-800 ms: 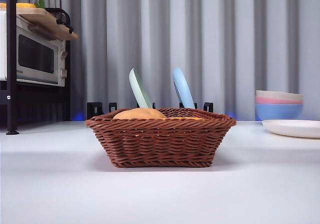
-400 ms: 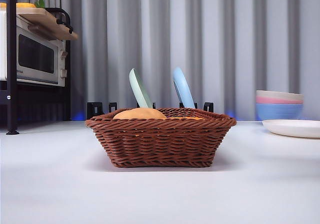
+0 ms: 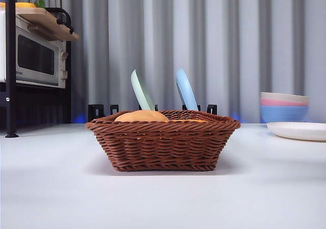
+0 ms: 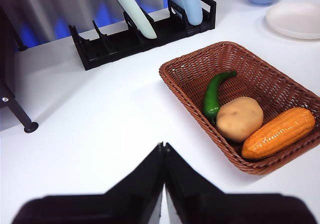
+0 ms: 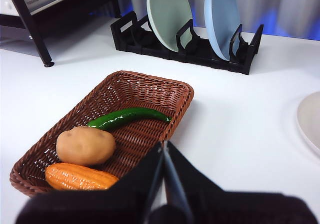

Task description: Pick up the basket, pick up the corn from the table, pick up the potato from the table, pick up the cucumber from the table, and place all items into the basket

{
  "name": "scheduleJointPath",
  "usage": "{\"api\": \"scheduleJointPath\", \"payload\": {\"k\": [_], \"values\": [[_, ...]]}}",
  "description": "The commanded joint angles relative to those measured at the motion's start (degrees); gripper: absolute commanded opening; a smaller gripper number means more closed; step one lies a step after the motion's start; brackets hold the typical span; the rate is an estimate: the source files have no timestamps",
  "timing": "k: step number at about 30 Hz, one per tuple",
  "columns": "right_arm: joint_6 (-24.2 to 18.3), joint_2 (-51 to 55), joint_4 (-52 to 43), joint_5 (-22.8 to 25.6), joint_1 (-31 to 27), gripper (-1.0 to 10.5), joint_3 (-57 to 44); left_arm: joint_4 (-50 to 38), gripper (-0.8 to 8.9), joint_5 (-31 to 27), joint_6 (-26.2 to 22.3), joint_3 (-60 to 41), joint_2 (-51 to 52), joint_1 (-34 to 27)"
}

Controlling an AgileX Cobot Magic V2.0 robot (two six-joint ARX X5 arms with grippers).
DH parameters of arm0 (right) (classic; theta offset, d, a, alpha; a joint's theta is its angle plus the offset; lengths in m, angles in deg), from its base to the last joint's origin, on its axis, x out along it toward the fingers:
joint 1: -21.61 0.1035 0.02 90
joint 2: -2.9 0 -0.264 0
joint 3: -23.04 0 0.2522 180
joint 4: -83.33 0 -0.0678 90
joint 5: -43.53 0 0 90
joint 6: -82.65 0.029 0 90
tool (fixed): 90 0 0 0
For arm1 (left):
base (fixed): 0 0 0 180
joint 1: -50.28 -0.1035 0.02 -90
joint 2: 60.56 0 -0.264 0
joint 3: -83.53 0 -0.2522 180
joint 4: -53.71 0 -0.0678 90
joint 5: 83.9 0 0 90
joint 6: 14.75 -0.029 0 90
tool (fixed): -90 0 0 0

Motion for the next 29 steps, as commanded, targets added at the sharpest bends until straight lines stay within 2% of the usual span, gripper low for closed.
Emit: {"api": "scheduleJointPath", "payload": {"k": [1, 4, 9, 16, 20, 24, 29], "values": [[0.5, 0.2, -0.3, 0.0, 0.0, 0.0, -0.4, -0.1, -0.03, -0.1, 0.6, -0.3, 0.1, -0.1], [0.5, 0.1, -0.3, 0.0, 0.0, 0.0, -0.4, 0.0, -0.03, -0.4, -3.1, -0.4, 1.2, -0.7], [0.5, 0.1, -0.2, 0.0, 0.0, 0.0, -0.4, -3.5, -0.03, 3.4, -3.4, -2.4, 3.9, -7.5], [0.6, 0.1, -0.2, 0.0, 0.0, 0.0, -0.4, -18.8, -0.03, 12.2, -3.6, -17.6, 13.2, -22.4], [0.6, 0.1, -0.2, 0.0, 0.0, 0.0, -0.4, -23.8, -0.03, 17.2, -3.5, -27.4, 18.8, -28.5], [0.6, 0.1, -0.2, 0.0, 0.0, 0.0, -0.4, -26.2, -0.03, 18.3, -3.4, -35.3, 23.2, -32.1], [0.6, 0.1, -0.2, 0.0, 0.0, 0.0, -0.4, -26.1, -0.03, 18.3, -3.3, -40.5, 26.5, -33.4]]}}
